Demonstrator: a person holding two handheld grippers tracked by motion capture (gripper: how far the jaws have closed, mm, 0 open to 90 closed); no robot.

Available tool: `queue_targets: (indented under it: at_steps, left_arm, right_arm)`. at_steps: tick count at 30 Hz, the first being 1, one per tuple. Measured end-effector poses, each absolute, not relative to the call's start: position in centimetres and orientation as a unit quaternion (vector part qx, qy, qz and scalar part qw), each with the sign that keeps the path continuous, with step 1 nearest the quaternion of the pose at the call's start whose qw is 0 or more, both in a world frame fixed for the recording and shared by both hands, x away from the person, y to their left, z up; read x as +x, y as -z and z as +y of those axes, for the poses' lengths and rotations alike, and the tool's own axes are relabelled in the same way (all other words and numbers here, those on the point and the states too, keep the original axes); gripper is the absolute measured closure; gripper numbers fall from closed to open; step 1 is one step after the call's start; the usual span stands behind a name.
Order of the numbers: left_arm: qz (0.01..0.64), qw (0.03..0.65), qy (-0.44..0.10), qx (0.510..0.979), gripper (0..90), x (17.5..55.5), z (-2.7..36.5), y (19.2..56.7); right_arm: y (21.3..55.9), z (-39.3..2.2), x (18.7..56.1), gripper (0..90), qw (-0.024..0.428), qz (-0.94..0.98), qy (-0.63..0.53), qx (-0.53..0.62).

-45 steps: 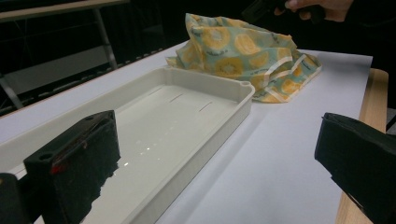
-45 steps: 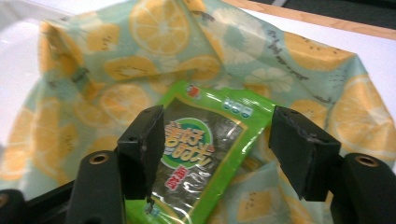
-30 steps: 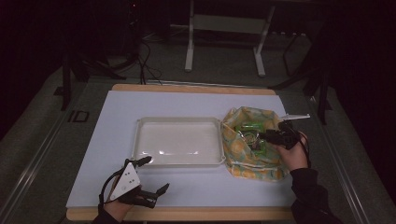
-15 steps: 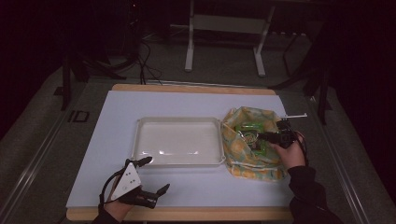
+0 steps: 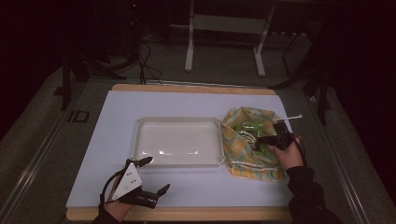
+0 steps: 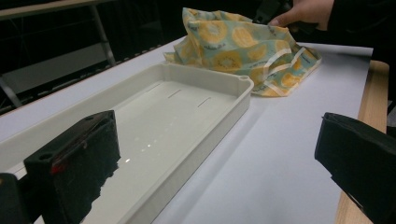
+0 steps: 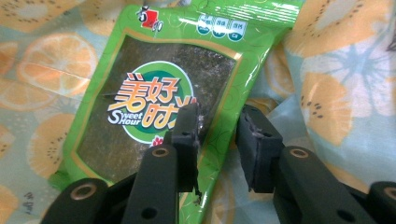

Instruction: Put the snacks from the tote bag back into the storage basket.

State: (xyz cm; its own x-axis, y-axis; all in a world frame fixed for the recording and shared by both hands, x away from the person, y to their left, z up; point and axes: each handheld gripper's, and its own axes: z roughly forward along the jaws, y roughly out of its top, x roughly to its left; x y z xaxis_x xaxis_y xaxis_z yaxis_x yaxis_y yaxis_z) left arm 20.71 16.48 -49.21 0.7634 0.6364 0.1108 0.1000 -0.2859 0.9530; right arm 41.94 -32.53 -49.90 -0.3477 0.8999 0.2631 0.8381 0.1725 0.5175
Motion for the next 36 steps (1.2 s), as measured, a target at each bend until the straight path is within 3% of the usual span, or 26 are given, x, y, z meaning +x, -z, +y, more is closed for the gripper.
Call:
queue_targets:
  at_steps: [4,12,16,36]
  left_arm:
    - [0.240,0.547,-0.245,0.764,0.6,20.7,16.5,49.2]
    - [0.238,0.545,-0.245,0.766,0.6,20.7,16.4,49.2]
    - [0.237,0.544,-0.247,0.766,0.6,20.6,16.4,49.2]
    - [0.239,0.545,-0.247,0.765,0.6,20.7,16.4,49.2]
  right_arm:
    - [50.2,-32.3,42.0,71.3,0.055,0.773,-0.290,0.562]
    - [50.4,-31.6,41.8,84.6,0.057,0.776,-0.276,0.565]
    - [50.3,-30.8,41.5,87.4,0.080,0.781,-0.265,0.560]
    - [47.5,-32.2,39.7,89.1,0.090,0.735,-0.341,0.579]
